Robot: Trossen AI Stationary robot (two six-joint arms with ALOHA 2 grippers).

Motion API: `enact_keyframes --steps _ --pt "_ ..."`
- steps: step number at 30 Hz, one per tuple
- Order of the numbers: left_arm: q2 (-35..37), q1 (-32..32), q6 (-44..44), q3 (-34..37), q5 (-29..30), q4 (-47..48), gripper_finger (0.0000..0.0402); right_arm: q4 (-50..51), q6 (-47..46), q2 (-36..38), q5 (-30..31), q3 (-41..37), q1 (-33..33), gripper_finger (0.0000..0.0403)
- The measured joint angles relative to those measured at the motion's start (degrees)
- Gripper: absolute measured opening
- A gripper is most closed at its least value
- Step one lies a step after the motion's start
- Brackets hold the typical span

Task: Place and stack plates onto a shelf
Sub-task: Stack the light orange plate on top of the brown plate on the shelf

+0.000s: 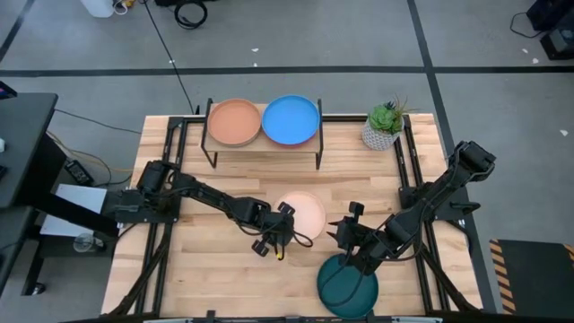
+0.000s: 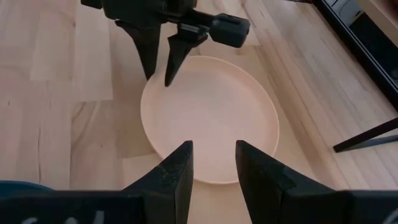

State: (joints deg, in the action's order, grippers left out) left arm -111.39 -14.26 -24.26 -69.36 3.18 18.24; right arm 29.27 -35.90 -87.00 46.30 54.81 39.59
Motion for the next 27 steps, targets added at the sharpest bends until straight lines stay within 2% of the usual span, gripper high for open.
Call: enact_keyframes --steps 5,8,15,24,27 --pt "0.0 0.3 1.3 0.0 0.0 1.8 0.0045 0.0 0.0 0.0 0.0 0.0 0.0 0.0127" --pt "0.0 0.3 1.1 0.0 0.2 2.6 0.0015 0.0 0.0 0.0 0.1 0.0 0.0 0.0127" --pt "1.7 -0.4 0.1 -0.1 1.9 5.7 0.0011 0.0 0.0 0.0 0.1 0.0 0.0 0.0127" --pt "14.4 -1.7 8.8 -9.9 2.5 28.1 0.001 1.9 -1.1 0.0 2.9 0.0 1.4 0.0127" --pt "20.1 -1.2 11.7 -12.6 5.0 34.1 0.001 2.1 -1.5 0.0 3.6 0.0 2.0 0.0125"
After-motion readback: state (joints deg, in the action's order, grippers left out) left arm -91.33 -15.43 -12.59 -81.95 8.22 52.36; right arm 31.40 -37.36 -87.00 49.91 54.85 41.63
